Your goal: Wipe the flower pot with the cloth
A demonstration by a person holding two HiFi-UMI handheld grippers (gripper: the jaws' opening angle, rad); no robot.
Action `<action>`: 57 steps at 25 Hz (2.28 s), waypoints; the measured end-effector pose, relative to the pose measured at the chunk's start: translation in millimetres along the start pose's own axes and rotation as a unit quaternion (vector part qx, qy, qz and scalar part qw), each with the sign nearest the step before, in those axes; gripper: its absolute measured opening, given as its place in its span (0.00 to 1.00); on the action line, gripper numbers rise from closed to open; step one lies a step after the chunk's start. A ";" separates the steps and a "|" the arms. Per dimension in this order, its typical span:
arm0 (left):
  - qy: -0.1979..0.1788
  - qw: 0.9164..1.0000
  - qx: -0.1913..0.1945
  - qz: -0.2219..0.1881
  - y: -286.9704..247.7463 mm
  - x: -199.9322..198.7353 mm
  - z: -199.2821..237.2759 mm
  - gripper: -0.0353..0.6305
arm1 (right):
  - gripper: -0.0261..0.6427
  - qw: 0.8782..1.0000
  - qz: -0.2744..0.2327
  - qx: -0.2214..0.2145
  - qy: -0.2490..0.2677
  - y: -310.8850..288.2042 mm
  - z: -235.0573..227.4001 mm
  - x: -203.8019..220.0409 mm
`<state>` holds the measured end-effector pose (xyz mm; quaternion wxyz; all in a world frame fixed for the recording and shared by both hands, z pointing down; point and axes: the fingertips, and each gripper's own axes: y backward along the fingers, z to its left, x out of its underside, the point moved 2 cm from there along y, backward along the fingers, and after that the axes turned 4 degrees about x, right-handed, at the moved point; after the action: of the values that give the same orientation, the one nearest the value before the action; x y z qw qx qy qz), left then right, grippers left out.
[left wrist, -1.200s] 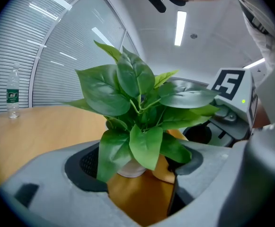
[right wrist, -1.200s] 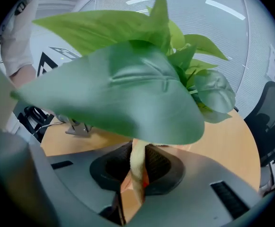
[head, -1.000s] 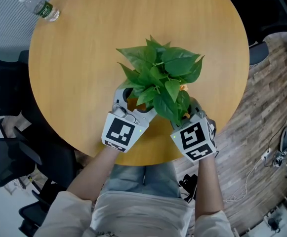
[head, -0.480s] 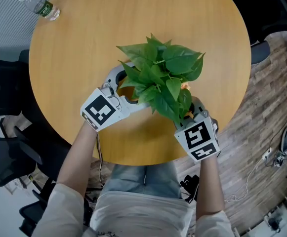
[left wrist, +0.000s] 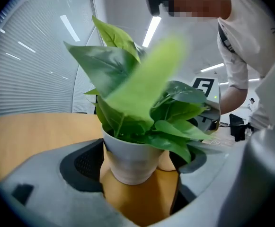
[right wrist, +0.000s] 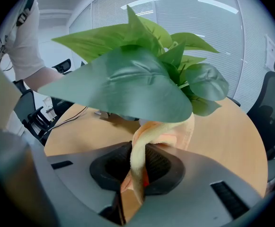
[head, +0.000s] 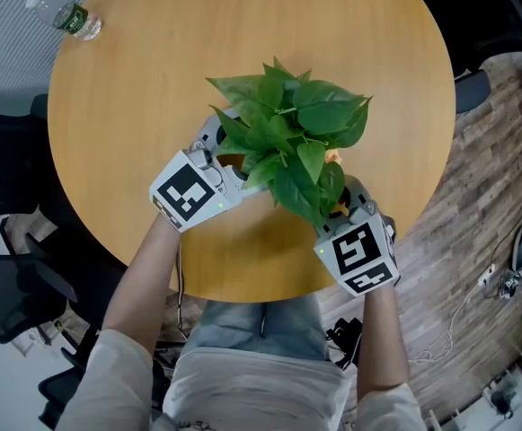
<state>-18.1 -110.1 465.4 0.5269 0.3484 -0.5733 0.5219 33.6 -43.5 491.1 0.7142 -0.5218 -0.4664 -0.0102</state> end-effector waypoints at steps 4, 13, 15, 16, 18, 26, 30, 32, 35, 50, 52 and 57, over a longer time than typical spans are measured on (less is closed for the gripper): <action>0.014 0.998 -0.066 0.006 -3.2 -0.6 -3.3 0.71 | 0.12 1.000 0.000 0.000 -0.004 2.1 -7.7 0.4; 0.045 0.975 -0.217 0.005 -3.0 3.5 -12.2 0.70 | 0.12 1.000 0.000 0.010 -0.015 3.4 -19.6 0.0; 0.048 0.972 -0.231 0.005 -4.0 3.9 -13.0 0.70 | 0.12 1.000 0.001 0.010 -0.014 3.5 -21.3 0.2; 0.049 0.971 -0.233 0.005 -4.4 4.2 -13.2 0.70 | 0.12 1.000 0.002 0.010 -0.013 3.6 -22.1 0.3; 0.053 0.972 -0.228 0.008 -5.1 5.9 -13.5 0.70 | 0.12 1.000 0.003 0.011 -0.012 4.0 -23.4 0.5; 0.067 0.984 -0.167 -0.008 5.8 4.8 -22.5 0.70 | 0.12 1.000 0.004 0.021 -0.015 9.2 -35.7 3.5; 0.057 0.990 -0.127 -0.018 13.4 2.7 -20.4 0.70 | 0.12 0.999 0.005 0.042 -0.015 14.1 -56.8 3.1; 0.052 0.992 -0.111 -0.017 15.2 1.6 -18.5 0.70 | 0.12 0.999 0.002 0.045 -0.016 12.2 -64.6 -1.1; 0.044 0.994 -0.101 -0.009 14.4 2.3 -17.4 0.67 | 0.12 0.999 -0.003 0.040 -0.004 4.9 -64.6 -10.0; 0.060 0.983 -0.174 -0.013 10.1 1.0 -17.2 0.61 | 0.12 0.999 0.009 0.044 -0.004 2.1 -33.1 -6.5; 0.064 0.981 -0.184 -0.013 8.9 0.7 -18.6 0.61 | 0.12 0.999 0.012 0.039 -0.002 1.6 -24.2 -5.4; 0.072 0.976 -0.204 -0.017 5.6 -0.3 -19.5 0.61 | 0.12 0.999 0.016 0.018 0.022 -1.7 -1.7 -7.7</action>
<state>-18.7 -90.1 461.9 0.6352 0.2051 -0.6223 0.4089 29.5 -49.2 487.1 0.7337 -0.5155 -0.4426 -0.0020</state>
